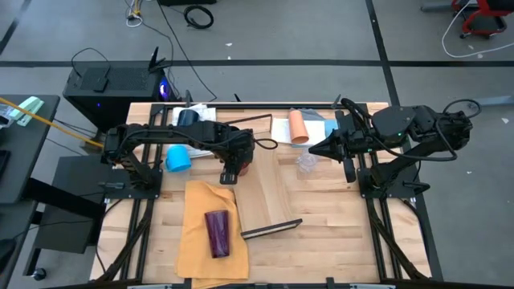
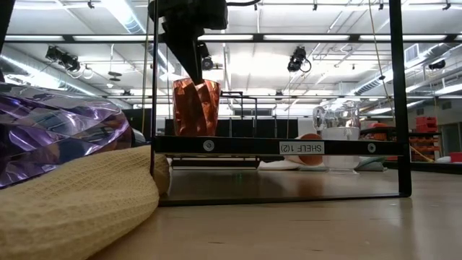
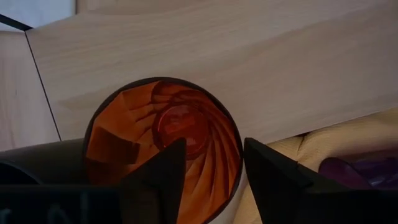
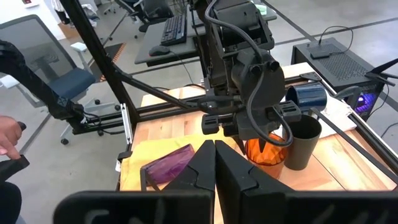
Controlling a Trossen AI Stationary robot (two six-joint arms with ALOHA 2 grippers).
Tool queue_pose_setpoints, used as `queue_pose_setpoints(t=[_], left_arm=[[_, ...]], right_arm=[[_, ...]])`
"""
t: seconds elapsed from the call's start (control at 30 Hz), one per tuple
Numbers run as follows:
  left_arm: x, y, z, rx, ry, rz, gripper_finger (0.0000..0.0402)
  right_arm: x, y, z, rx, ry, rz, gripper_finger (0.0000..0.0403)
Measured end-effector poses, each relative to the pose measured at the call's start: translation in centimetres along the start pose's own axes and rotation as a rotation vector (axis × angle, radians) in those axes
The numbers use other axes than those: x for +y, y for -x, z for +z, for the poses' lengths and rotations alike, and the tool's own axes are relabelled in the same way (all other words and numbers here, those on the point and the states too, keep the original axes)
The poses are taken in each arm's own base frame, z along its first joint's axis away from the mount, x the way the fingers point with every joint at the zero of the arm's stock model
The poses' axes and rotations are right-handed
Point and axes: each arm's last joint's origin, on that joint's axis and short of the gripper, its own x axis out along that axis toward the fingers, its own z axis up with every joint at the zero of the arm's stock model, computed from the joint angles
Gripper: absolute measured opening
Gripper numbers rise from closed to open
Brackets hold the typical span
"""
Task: Stack small to large cups/mugs on shelf
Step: Put the brown cup on the shelf, then put the blue mug on the shelf
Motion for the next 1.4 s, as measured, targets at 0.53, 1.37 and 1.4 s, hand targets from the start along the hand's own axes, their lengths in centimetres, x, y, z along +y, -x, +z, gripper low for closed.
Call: queue_pose_setpoints(t=[0.53, 1.37, 1.4], left_arm=[[0.0, 1.1, 0.2, -0.062, 0.018, 0.008, 0.0167], [4.9, 14.1, -3.0, -0.027, 0.528, 0.23, 0.0207], [4.8, 14.7, -2.8, -0.096, 0.519, 0.229, 0.0208]], right_arm=[[0.0, 0.0, 0.0, -0.001, -0.001, 0.0, 0.0009], [0.3, 0.1, -0.5, 0.04, 0.018, 0.008, 0.0009], [0.3, 0.1, -0.5, 0.041, 0.02, 0.009, 0.0009]])
